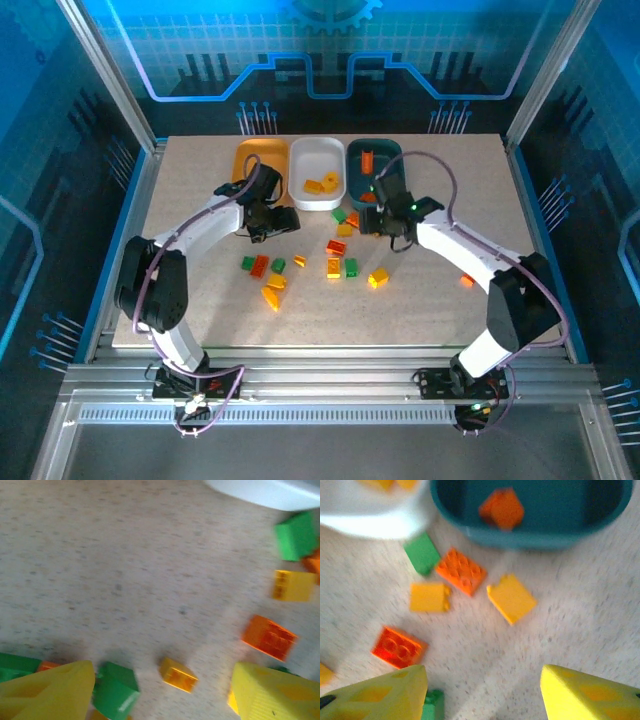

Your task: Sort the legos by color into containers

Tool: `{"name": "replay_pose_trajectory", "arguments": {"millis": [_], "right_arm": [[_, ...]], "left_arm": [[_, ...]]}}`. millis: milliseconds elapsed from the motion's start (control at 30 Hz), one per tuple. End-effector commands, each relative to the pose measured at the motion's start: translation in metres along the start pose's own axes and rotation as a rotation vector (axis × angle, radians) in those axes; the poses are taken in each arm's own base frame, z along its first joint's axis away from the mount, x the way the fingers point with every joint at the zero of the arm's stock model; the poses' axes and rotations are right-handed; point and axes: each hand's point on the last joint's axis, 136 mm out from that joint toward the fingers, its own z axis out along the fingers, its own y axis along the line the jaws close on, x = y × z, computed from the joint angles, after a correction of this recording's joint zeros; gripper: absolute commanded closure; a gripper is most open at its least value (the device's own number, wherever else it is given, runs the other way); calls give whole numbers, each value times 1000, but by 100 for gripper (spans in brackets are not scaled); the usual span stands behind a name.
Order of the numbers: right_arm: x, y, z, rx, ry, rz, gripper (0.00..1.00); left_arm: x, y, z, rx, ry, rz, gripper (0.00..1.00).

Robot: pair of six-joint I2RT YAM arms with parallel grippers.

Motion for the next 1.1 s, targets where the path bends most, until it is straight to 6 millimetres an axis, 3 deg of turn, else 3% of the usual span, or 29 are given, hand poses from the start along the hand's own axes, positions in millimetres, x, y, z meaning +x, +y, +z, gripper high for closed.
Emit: {"name": "replay_pose_trajectory", "arguments": {"millis": [0,200,333,467,833,1067], "right_arm": [[21,-15,15,25,18,61,37],[23,-22,9,30,-11,106,37],[32,-27,15,45,-9,148,38],[38,-32,22,60,3,179,38],[40,-33,27,71,22,182,38],[41,-32,28,72,23,185,38]], "left_arm": [[5,37,16,-182,46,19,26],[13,30,16,-188,65,39,30],[23,29,11,-188,74,37,41],[39,23,8,-196,61,102,43],[65,22,33,-266,118,225,44],[82,36,41,-377,122,274,49]]}}
